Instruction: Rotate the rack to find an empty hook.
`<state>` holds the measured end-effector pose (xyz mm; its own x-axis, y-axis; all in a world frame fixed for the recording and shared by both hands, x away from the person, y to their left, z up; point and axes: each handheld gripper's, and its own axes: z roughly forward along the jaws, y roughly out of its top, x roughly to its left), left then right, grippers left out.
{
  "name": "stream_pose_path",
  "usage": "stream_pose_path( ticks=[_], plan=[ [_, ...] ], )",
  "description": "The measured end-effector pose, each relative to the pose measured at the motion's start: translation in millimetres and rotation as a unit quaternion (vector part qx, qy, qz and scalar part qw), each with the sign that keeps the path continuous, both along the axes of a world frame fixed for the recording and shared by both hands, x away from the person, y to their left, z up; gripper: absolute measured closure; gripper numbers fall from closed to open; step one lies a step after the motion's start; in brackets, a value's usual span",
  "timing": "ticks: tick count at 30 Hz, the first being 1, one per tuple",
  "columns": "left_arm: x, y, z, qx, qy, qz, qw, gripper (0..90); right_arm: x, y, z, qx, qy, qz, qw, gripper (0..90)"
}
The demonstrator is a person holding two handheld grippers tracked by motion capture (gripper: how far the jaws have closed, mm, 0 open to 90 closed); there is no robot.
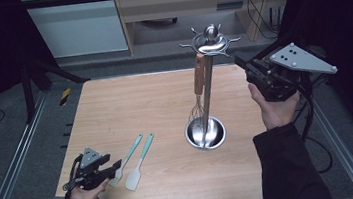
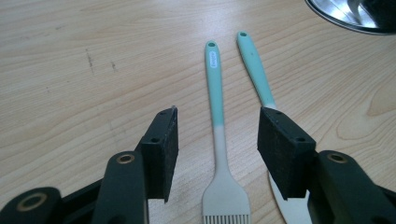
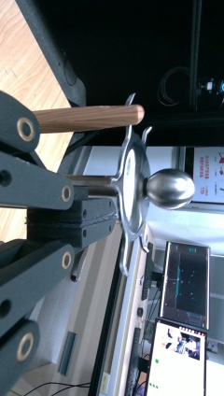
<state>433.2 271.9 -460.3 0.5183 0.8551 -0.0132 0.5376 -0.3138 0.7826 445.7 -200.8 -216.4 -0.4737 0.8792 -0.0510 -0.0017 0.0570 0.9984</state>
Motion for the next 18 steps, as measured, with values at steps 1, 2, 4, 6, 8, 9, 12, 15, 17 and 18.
stream_pose_path(
  ticks=[1,2,4,6,8,9,12,15,17,18],
  plan=[
    [0.1,0.2,0.1,0.002,0.004,0.002,1.0000,48.0,0.0,0.6,0.5,-0.002,-0.002,0.002,1.0000,90.0],
    [0.1,0.2,0.1,0.002,0.004,0.002,1.0000,48.1,0.0,1.7,0.9,-0.003,-0.002,0.002,1.0000,90.0],
    [0.2,0.3,0.3,0.004,0.009,0.006,0.9999,48.1,-0.3,3.8,1.1,-0.004,-0.002,0.007,1.0000,90.0],
    [0.4,0.8,1.0,0.009,0.015,0.015,0.9997,47.9,-0.9,6.3,1.1,-0.008,-0.004,0.008,0.9999,90.0],
    [0.6,1.2,1.5,0.010,0.021,0.018,0.9996,47.8,-1.5,7.8,1.3,-0.011,-0.006,0.011,0.9999,90.0],
    [0.6,1.3,1.7,0.011,0.022,0.021,0.9995,47.9,-1.8,8.5,1.4,-0.011,-0.007,0.012,0.9998,90.0],
    [0.5,1.4,2.5,0.010,0.023,0.024,0.9994,47.9,-2.6,11.1,1.6,-0.012,-0.007,0.016,0.9998,90.0],
    [0.5,1.9,3.3,0.009,0.028,0.026,0.9992,46.8,-3.3,17.6,1.8,-0.016,-0.007,0.025,0.9995,90.0],
    [0.6,2.0,3.3,0.008,0.030,0.027,0.9992,45.7,-2.9,20.9,1.8,-0.019,-0.007,0.028,0.9994,90.0],
    [0.6,2.0,3.2,0.007,0.030,0.029,0.9991,45.7,-2.9,20.9,1.8,-0.019,-0.007,0.028,0.9994,90.0]
  ],
)
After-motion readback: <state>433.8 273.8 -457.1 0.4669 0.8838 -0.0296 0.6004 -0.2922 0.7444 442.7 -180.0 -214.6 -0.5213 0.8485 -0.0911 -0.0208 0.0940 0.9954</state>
